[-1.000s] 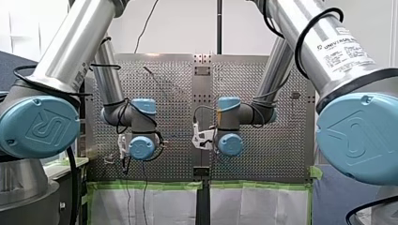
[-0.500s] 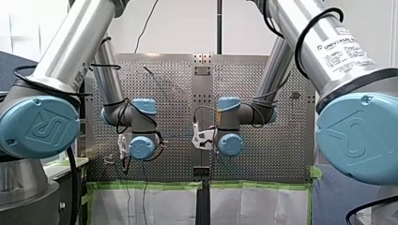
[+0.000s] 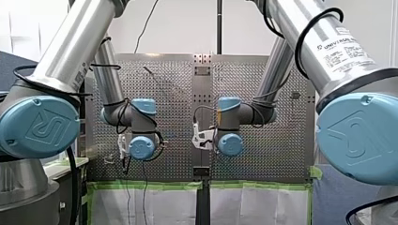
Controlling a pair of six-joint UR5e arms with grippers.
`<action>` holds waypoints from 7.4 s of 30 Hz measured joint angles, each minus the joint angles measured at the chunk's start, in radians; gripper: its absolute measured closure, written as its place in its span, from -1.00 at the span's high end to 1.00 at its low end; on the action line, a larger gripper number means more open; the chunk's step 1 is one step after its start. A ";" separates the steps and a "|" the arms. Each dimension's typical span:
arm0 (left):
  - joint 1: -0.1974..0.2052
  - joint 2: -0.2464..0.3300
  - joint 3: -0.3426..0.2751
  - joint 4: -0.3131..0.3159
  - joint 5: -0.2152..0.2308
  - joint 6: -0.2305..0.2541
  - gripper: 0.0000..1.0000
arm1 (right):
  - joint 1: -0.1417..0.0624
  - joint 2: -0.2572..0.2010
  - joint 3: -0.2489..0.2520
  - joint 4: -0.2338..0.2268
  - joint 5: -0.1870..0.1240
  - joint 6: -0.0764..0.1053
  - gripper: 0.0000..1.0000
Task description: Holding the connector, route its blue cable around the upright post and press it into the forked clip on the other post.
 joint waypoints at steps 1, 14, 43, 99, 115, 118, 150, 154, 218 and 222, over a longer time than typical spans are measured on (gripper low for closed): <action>0.000 0.000 0.000 0.000 0.000 0.000 -0.84 | 0.000 0.000 0.000 0.000 0.000 0.000 -1.00; 0.000 0.001 0.000 0.000 -0.001 0.001 -0.84 | 0.000 0.000 0.000 0.000 0.000 0.000 -1.00; 0.015 -0.017 -0.004 0.008 0.018 0.013 -0.84 | 0.000 0.017 -0.018 0.007 0.008 -0.008 -1.00; 0.057 0.101 0.010 -0.225 -0.057 -0.031 -0.84 | 0.011 -0.107 -0.100 0.258 -0.061 0.094 -1.00; 0.097 0.238 0.104 -0.362 -0.099 -0.041 -0.84 | 0.011 -0.253 -0.223 0.371 -0.084 0.087 -1.00; 0.105 0.267 0.124 -0.390 -0.113 -0.046 -0.84 | 0.010 -0.278 -0.248 0.397 -0.087 0.087 -1.00; 0.178 0.547 0.393 -0.671 -0.133 -0.104 -0.84 | -0.007 -0.363 -0.391 0.484 -0.186 0.086 -1.00; 0.182 0.576 0.426 -0.706 -0.133 -0.104 -0.84 | -0.015 -0.350 -0.412 0.497 -0.205 0.087 -1.00; 0.644 0.312 0.944 -1.017 0.374 -0.330 -0.80 | -0.027 -0.109 -0.756 0.594 -0.278 0.094 -1.00; 0.639 0.312 0.936 -1.025 0.403 -0.323 -0.80 | -0.030 -0.107 -0.757 0.600 -0.278 0.095 -1.00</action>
